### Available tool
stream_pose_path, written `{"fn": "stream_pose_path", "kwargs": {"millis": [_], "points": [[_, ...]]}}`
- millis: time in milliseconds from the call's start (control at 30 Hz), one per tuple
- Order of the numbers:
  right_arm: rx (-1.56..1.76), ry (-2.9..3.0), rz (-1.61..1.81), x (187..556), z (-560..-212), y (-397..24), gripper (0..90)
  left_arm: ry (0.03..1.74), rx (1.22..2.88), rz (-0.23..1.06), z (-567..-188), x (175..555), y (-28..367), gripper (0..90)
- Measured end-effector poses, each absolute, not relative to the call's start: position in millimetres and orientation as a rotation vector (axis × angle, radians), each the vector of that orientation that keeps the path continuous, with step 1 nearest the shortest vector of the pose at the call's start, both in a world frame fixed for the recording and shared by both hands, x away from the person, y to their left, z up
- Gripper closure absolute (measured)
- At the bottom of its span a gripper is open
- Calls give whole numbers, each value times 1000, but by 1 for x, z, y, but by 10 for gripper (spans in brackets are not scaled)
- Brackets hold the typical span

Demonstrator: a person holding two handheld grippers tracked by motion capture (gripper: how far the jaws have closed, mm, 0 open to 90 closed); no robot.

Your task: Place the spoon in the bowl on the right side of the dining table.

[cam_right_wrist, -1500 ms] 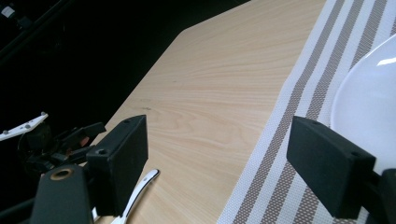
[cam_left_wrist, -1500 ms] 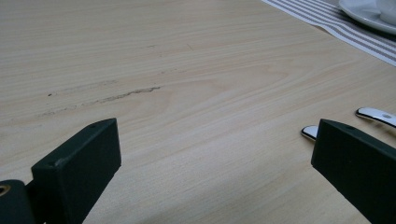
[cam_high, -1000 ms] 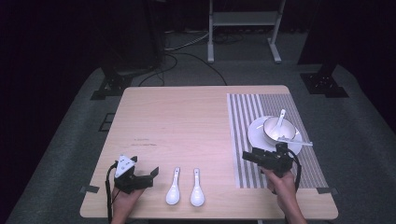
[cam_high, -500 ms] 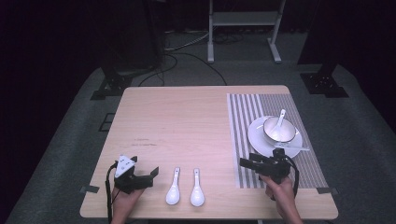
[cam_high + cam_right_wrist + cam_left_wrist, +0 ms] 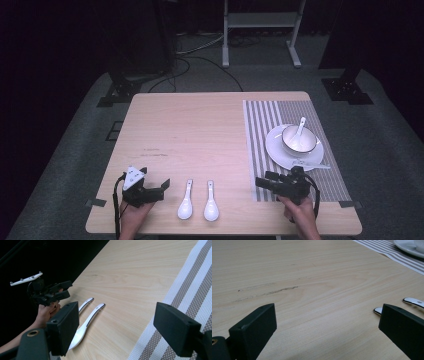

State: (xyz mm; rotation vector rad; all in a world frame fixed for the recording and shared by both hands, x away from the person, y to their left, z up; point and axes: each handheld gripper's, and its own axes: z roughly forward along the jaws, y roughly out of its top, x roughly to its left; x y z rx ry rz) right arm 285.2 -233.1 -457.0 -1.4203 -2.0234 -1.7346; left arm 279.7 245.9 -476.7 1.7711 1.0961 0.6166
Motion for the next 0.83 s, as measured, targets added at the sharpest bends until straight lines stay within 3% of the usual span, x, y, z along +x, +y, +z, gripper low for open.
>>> {"fn": "stream_pose_path", "kwargs": {"millis": [833], "points": [[-1366, -1977, -1790, 256, -465, -244, 201, 1096, 1772, 617, -477, 280, 246, 1]]}}
